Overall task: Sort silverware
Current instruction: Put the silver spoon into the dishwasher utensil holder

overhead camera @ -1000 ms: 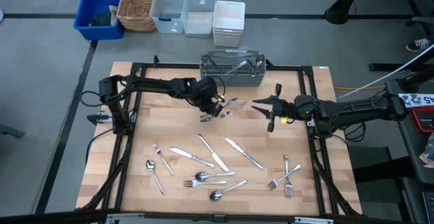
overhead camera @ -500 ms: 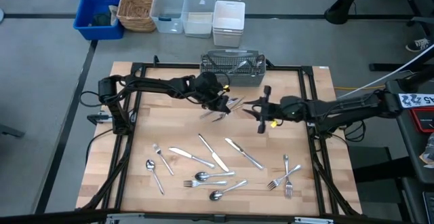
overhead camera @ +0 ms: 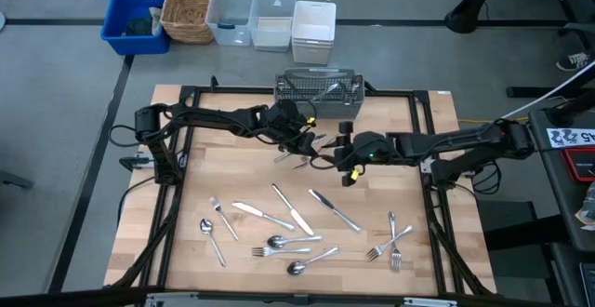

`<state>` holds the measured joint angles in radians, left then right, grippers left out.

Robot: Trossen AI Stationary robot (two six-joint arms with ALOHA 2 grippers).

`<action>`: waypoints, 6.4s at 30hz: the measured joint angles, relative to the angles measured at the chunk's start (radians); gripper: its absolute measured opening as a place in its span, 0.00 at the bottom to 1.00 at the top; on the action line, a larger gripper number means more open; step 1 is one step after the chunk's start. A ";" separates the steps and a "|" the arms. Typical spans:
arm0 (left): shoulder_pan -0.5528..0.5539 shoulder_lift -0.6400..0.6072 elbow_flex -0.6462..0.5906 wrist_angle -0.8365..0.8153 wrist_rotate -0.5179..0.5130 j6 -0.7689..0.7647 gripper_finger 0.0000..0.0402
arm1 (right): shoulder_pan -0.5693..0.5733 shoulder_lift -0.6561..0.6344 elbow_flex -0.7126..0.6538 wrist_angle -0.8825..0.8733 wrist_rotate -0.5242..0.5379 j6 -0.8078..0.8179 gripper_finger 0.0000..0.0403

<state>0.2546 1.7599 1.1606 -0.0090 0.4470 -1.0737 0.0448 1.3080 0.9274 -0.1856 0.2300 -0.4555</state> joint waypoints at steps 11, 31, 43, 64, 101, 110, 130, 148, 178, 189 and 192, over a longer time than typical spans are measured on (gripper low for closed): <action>-0.026 0.000 0.000 0.002 0.022 0.006 0.02 | -0.014 0.073 0.031 -0.079 -0.013 -0.100 0.38; -0.061 0.000 0.000 0.052 0.022 0.000 0.02 | -0.013 0.073 0.031 -0.103 -0.083 -0.128 0.25; -0.079 0.000 0.001 0.093 0.025 -0.014 0.02 | -0.013 0.073 0.031 -0.104 -0.083 -0.126 0.25; -0.071 0.001 -0.002 0.131 0.008 0.176 0.04 | -0.012 0.072 0.030 -0.115 -0.053 -0.125 0.02; 0.092 -0.014 0.004 0.247 0.210 0.364 0.17 | -0.098 0.024 0.026 -0.128 -0.021 -0.102 0.01; 0.135 -0.012 0.003 0.265 0.244 0.343 0.35 | -0.100 0.018 0.039 -0.111 0.042 -0.096 0.01; 0.390 -0.137 0.001 0.416 0.195 0.495 0.33 | -0.462 -0.028 0.074 -0.069 0.050 0.113 0.01; 0.296 -0.065 0.001 0.564 -0.631 0.664 0.33 | -0.640 -0.023 0.074 0.255 -0.249 0.142 0.01; 0.243 0.005 0.000 0.786 -0.641 0.557 0.33 | -0.640 0.124 0.075 0.369 -0.333 0.216 0.02; 0.176 0.005 0.000 0.780 -0.632 0.602 0.33 | -0.639 0.123 0.075 0.375 -0.351 0.215 0.02; 0.180 0.005 0.000 0.774 -0.633 0.622 0.33 | -0.639 0.123 0.075 0.374 -0.350 0.215 0.02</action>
<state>0.4343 1.7649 1.1606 0.7651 -0.1860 -0.4519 -0.5947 1.4311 1.0023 0.1888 -0.1203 -0.2403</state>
